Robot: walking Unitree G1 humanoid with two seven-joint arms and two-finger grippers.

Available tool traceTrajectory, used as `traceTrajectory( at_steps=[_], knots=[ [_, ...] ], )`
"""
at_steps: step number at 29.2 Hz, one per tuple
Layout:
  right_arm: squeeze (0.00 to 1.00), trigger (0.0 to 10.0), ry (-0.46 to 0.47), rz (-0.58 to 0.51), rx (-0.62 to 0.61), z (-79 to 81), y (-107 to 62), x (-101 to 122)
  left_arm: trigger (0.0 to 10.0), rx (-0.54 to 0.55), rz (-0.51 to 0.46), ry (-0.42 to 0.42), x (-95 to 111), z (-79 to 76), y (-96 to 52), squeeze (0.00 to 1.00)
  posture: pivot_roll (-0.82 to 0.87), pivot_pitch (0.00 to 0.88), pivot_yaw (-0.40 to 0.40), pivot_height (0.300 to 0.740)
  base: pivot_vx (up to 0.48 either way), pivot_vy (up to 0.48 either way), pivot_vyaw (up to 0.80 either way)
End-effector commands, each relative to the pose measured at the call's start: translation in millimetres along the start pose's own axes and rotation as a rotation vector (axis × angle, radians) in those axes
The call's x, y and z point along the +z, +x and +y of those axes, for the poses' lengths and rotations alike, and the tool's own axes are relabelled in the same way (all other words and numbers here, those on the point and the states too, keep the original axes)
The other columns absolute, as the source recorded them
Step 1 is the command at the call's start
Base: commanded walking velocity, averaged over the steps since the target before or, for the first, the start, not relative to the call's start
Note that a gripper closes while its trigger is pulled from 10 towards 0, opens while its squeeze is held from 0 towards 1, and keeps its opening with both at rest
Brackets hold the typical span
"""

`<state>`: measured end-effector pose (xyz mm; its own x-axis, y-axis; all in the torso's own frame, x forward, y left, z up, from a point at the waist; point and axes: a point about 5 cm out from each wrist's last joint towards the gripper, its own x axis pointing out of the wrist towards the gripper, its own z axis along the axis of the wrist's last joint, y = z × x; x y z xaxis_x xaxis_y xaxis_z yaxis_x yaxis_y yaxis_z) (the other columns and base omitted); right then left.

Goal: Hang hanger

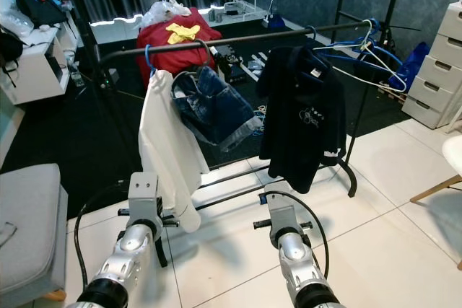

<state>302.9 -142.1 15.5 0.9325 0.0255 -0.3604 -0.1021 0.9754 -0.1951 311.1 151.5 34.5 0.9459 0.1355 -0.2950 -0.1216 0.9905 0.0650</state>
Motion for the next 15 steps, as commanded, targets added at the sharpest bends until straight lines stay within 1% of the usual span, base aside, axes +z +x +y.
traceTrajectory(
  at_steps=[1,8,13,14,15],
  knots=[
    [0.0,10.0,0.012,0.013,0.01,4.2,-1.7,-3.7,10.0,0.018,0.037,0.031,-8.1,9.1,-0.6,0.0,-0.08,0.014,0.021,0.74,0.0,0.0,0.0],
    [0.0,10.0,0.013,0.014,0.009,4.0,-1.4,-3.5,10.0,0.017,0.033,0.041,-7.5,8.9,-0.3,0.0,-0.08,0.015,0.023,0.74,0.0,0.0,0.0],
    [0.0,10.0,0.017,0.016,0.01,5.2,-2.6,-5.1,10.0,-0.012,0.041,0.041,-10.1,5.9,-1.7,0.0,-0.08,0.022,0.026,0.74,0.0,0.48,0.0],
    [0.0,10.0,0.018,0.017,0.008,5.4,-3.1,-5.9,10.0,-0.012,0.039,0.069,-10.4,5.4,-2.2,0.0,-0.08,0.023,0.027,0.74,0.0,0.352,0.0],
    [0.0,10.0,0.018,0.017,0.008,5.4,-3.1,-5.9,10.0,-0.012,0.039,0.069,-10.4,5.4,-2.2,0.0,-0.08,0.023,0.027,0.74,0.0,0.352,0.0]
  ],
)
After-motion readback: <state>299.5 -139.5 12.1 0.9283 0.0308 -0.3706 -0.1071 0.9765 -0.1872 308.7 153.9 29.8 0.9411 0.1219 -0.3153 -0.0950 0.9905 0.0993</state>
